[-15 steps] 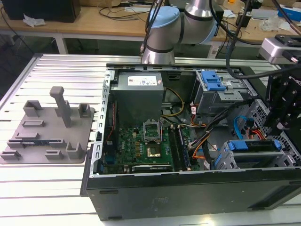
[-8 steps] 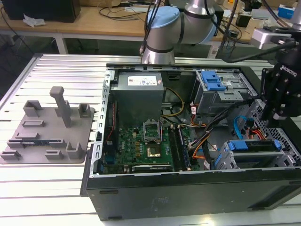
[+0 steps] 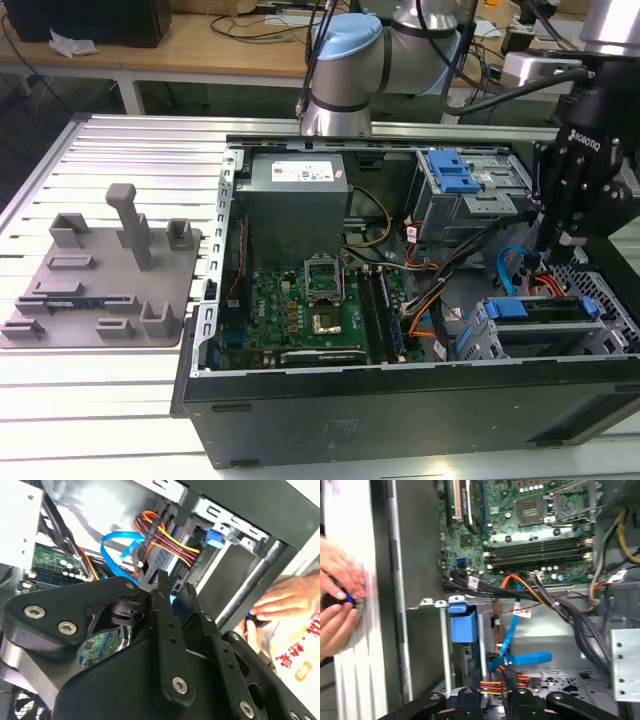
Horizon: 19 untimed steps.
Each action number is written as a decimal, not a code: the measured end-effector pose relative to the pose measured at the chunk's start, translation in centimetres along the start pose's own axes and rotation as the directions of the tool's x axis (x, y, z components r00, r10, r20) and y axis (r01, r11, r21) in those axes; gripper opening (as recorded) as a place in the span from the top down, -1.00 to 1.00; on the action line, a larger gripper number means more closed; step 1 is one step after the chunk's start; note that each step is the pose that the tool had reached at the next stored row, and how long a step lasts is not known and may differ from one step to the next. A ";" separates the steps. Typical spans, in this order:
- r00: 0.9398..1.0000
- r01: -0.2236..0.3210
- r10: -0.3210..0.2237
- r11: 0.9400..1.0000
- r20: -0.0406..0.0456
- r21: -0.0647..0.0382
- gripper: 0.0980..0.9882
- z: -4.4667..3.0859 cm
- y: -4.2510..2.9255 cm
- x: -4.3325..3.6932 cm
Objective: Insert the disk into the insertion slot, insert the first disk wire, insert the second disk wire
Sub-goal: 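Insert the second disk wire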
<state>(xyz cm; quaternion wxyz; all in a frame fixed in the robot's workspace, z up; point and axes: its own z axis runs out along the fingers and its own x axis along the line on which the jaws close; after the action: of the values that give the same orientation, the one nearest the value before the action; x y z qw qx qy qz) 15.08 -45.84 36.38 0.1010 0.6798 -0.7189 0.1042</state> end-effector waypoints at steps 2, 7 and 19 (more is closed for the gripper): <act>1.000 0.000 0.000 1.000 -0.016 0.001 0.53 0.00 0.25 -0.01; 1.000 -0.001 0.001 1.000 -0.025 0.003 0.53 0.06 1.66 -0.22; 1.000 -0.004 0.004 1.000 -0.025 0.013 0.53 0.28 1.72 -0.42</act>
<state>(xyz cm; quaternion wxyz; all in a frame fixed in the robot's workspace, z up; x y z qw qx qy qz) 13.38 -45.42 35.97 0.1054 0.6776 -0.7183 0.1174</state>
